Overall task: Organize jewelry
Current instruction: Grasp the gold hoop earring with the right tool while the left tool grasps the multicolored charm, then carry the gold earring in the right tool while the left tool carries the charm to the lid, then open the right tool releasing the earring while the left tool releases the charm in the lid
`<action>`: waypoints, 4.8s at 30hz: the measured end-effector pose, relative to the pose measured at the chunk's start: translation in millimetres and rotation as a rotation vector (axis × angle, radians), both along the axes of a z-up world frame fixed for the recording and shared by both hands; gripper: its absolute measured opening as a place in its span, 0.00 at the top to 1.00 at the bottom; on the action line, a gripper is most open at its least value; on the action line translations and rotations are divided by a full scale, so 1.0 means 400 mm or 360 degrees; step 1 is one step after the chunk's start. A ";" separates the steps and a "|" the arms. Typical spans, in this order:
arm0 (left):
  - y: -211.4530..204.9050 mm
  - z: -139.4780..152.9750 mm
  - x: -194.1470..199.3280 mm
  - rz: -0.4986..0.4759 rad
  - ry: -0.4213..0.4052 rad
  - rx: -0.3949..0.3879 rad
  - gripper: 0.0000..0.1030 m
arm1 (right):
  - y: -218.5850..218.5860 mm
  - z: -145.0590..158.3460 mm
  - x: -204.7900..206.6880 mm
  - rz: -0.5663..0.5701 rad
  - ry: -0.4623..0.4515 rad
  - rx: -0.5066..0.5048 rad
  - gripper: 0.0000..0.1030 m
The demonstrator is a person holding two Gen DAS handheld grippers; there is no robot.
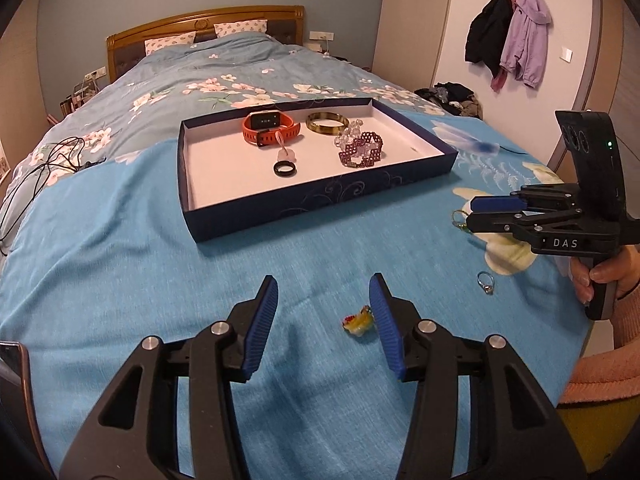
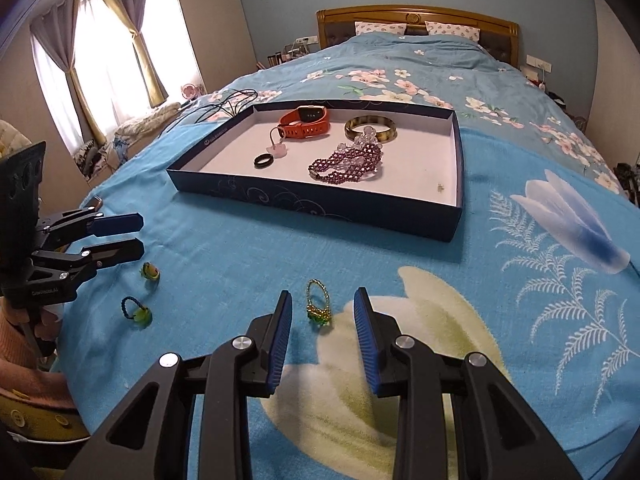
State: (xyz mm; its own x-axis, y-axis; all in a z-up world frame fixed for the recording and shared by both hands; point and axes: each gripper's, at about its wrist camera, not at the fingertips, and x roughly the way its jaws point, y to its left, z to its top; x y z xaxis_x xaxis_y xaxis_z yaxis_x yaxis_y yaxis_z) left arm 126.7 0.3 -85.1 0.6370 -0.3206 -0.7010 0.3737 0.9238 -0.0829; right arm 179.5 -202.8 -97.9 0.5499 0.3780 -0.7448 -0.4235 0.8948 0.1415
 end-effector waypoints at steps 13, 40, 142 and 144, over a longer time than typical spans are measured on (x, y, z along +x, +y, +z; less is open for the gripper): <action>-0.016 -0.007 -0.008 -0.0002 0.0018 0.0032 0.54 | 0.012 -0.019 0.011 -0.0012 0.0044 -0.0059 0.80; -0.048 -0.039 -0.007 -0.0152 0.0104 0.0078 0.81 | 0.017 0.006 0.003 -0.0001 -0.0023 -0.0004 0.90; -0.080 0.045 0.333 0.0007 0.0044 -0.0103 0.87 | 0.087 0.056 0.293 -0.0004 -0.0044 0.0140 0.90; -0.083 0.042 0.338 0.0008 0.0048 -0.0096 0.87 | 0.091 0.051 0.298 -0.0005 -0.0036 0.0132 0.90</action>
